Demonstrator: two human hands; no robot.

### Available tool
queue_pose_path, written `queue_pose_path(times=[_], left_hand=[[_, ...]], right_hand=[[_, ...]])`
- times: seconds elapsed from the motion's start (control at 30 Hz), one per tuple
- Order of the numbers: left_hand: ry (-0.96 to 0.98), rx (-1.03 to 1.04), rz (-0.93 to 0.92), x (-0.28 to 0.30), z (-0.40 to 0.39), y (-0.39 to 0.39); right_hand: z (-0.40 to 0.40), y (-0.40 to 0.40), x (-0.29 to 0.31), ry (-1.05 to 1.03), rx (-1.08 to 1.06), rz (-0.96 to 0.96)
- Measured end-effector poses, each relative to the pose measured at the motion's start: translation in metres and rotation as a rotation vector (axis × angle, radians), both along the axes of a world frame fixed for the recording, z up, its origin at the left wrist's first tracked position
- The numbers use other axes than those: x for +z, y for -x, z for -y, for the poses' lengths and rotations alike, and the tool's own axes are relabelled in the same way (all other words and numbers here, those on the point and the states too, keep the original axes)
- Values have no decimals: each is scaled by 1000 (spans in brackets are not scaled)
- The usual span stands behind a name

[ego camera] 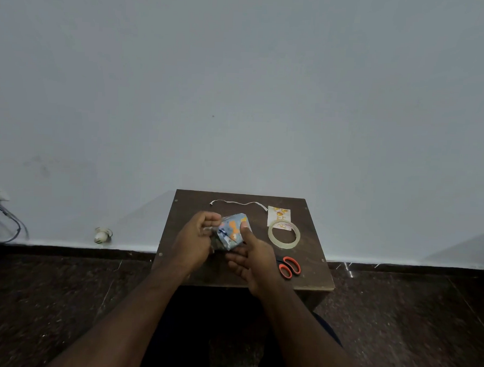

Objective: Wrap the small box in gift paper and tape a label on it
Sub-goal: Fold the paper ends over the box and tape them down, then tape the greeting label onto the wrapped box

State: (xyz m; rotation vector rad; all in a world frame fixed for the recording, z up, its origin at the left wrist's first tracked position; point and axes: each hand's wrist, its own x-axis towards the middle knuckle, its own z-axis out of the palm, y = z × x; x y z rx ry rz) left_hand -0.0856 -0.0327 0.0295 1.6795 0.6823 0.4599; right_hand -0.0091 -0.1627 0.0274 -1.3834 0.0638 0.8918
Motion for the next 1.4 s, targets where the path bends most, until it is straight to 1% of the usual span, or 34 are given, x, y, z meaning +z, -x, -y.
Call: queue_pose_path(times=[0.13,0.2,0.23,0.3,0.33,0.37,0.4,0.47,0.5,0.6,0.73,0.8,0.97,1.03,1.1,1.17,1.23,1.27,1.4], left_hand=[[57,-109,-1,-2,9,6],[79,-44,15,-7,6,11],[46,24,14,-9,1,14],[-84,129,-72,-16,-11,20],[-107,138,-132,-19,-16,23],[-64,128,-185,-23,-20,25],[30,111,-210,-28,-23,27],[225,79,-203,-35,-22,27],[287,69,-197,-37,-20,26],[352,47,-160,-38,-11,22],[336,32,-143,-40,-8,19],[325,28,-132,-40,-9,18],[305,37,-128,-39,-12,11],[300,43,-163,-39,-15,8],[246,17,-209,-44,-21,7],[144,-40,-255,-50,-26,5],[47,-93,-284,-53,-28,2],[8,-116,-288,-53,-29,0],[-48,-174,-281,-53,-26,-10]], right_hand=[[8,-9,-4,49,17,38],[11,-13,-9,105,13,39],[12,-15,-9,132,21,43],[18,-19,-10,148,50,38],[20,-22,-11,149,67,41],[21,-24,-11,153,80,46],[21,-26,-13,171,88,50],[20,-32,-16,225,97,41],[19,-34,-18,253,110,39],[16,-41,-21,346,155,99],[13,-47,-28,460,200,300],[11,-49,-32,513,237,333],[11,-51,-32,526,220,421],[12,-53,-33,536,225,465],[12,-59,-34,562,223,577],[14,-72,-30,616,126,701],[17,-98,-24,668,10,752],[19,-113,-21,696,-9,762],[16,-157,-22,863,82,868]])
